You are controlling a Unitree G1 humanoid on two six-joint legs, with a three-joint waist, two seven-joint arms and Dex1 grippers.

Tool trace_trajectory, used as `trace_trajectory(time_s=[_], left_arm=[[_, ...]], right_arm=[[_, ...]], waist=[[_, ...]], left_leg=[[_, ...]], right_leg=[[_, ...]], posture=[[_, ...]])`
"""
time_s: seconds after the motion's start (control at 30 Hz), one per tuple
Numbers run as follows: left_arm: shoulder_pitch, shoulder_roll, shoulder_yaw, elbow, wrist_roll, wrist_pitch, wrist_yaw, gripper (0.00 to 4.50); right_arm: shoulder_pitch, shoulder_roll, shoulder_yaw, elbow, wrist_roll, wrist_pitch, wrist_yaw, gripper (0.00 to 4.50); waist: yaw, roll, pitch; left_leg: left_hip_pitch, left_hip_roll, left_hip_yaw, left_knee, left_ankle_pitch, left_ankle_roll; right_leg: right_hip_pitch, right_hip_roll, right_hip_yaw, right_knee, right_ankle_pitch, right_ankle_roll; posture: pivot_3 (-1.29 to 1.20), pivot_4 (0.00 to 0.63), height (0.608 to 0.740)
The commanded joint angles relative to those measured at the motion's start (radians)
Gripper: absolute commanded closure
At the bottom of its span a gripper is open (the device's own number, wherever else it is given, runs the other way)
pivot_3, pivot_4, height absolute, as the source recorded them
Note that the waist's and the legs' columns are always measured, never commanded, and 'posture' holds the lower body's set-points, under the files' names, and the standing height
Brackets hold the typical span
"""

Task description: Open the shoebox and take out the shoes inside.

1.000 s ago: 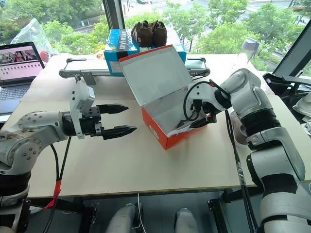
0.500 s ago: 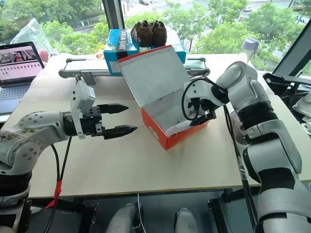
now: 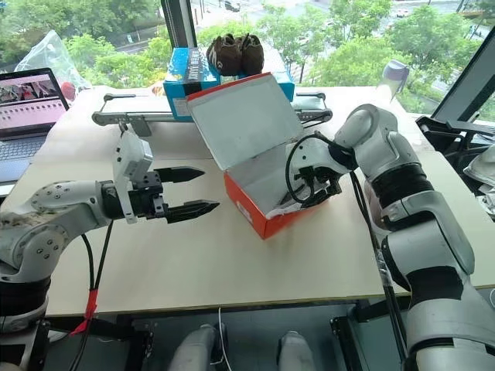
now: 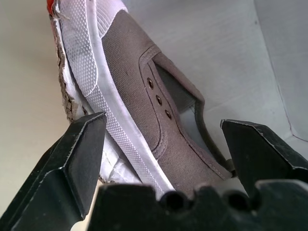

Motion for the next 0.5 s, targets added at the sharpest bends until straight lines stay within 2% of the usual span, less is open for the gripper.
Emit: trace_trajectory(time_s=[0.03,0.23,0.5], left_arm=[[0.008,-0.002,0.039,-0.042,-0.018,0.0,0.017,0.0],[0.014,-0.008,0.038,-0.051,-0.021,-0.001,0.031,0.0],[0.021,-0.006,0.044,-0.06,-0.027,0.005,0.04,0.0]], right_arm=[[-0.067,0.019,0.001,0.082,-0.022,-0.049,0.053,0.08],[-0.12,0.042,0.008,0.184,-0.056,-0.117,0.043,0.08],[-0.068,0.033,0.073,0.157,-0.033,-0.167,0.054,0.08]], waist=[[-0.002,0.0,0.0],[0.004,0.0,0.0],[0.003,0.0,0.0]], left_leg=[[0.0,0.0,0.0,0.0,0.0,0.0],[-0.001,0.0,0.0,0.0,0.0,0.0],[-0.001,0.0,0.0,0.0,0.0,-0.001]], right_leg=[[0.0,0.0,0.0,0.0,0.0,0.0],[0.0,0.0,0.0,0.0,0.0,0.0],[0.0,0.0,0.0,0.0,0.0,0.0]], posture=[[0.0,0.15,0.74],[0.0,0.15,0.74],[0.0,0.15,0.74]])
